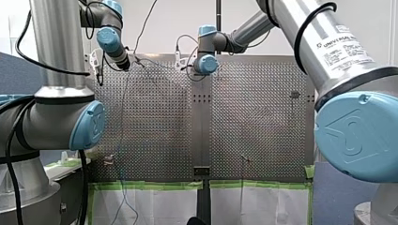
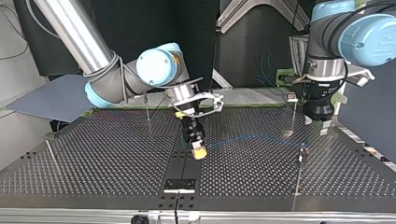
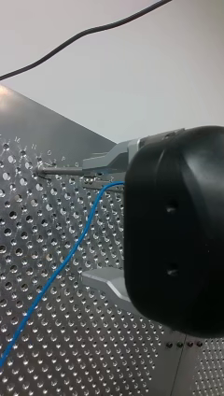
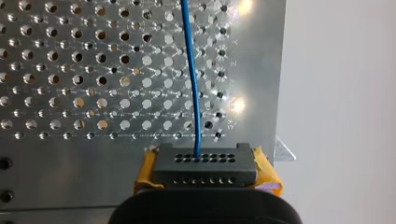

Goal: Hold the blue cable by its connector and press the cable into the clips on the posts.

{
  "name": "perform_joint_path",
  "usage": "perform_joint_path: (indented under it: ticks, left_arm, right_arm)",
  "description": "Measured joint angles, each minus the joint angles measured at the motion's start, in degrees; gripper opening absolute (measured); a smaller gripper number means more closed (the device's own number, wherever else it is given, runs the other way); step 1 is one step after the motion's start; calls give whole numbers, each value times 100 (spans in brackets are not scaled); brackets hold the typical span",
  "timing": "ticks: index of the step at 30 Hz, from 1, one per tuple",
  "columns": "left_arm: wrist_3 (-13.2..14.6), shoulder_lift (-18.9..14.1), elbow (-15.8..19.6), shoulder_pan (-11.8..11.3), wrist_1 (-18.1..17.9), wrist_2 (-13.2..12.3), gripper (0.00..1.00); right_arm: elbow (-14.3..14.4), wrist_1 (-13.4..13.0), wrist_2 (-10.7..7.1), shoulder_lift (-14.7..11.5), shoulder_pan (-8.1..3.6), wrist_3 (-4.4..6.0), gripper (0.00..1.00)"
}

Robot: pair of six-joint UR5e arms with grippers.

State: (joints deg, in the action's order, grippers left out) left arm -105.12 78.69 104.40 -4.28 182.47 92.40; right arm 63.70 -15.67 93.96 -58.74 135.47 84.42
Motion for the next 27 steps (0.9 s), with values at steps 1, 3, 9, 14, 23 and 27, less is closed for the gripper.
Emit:
perform_joint_path:
  ticks: [1, 3, 9, 14, 23, 27]
  left_arm:
    - [0, 0, 0, 0, 0, 0, 100]
    - [0, 0, 0, -1, 0, 2, 100]
    - [86, 0, -23, -3, -5, 6, 100]
    - [314, 18, -160, -35, -126, 0, 100]
    - [729, 59, -236, -23, -508, -164, 100]
    - [899, 60, -238, -2, -561, -251, 100]
  right_arm:
    - [6, 2, -12, -6, 10, -37, 0]
    - [12, 5, -27, -10, 22, -75, 0]
    - [83, -7, -21, -11, -21, -18, 0]
    - [174, -31, 6, -7, -95, 54, 0]
    - [200, -51, 15, 4, -136, 96, 0]
    - [200, -51, 11, 5, -148, 101, 0]
